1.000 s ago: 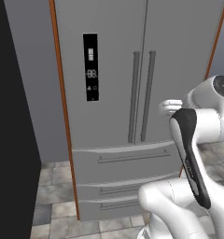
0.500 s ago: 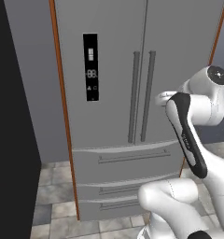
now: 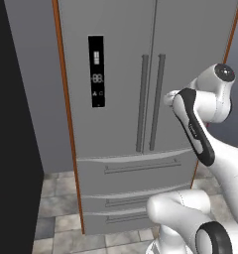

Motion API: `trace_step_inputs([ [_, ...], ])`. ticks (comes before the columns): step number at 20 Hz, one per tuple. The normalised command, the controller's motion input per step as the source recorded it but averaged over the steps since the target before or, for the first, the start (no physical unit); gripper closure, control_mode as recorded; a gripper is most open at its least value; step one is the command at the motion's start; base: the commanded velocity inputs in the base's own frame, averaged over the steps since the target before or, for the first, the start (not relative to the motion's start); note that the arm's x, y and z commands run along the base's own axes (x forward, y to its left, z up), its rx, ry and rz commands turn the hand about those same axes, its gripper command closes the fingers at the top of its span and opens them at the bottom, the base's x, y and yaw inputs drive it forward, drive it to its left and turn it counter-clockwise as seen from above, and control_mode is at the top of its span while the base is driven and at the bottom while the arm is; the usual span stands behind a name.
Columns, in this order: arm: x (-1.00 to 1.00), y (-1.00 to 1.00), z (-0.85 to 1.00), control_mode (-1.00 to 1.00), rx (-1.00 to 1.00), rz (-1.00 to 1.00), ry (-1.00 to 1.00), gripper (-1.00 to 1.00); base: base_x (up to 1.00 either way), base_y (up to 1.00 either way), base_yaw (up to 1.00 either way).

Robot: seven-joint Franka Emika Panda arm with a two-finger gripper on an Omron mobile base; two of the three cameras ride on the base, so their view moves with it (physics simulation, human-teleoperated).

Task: Move the hot dog bun to the plate on the dining table and place the condiment next to that plate. Then navigate to the fridge and take the sausage and place it on the plate as well.

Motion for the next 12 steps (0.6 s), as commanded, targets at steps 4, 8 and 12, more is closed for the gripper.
trace_step_inputs([
  [4, 0.52, 0.11, -0.05, -1.00, -0.03, -0.02, 0.00, -1.00, 0.00, 0.00, 0.00],
  [8, 0.46, 0.05, -0.10, -1.00, -0.02, -0.01, 0.00, -1.00, 0.00, 0.00, 0.00],
  [12, 0.47, 0.01, -0.10, -1.00, -0.01, -0.01, 0.00, -1.00, 0.00, 0.00, 0.00],
])
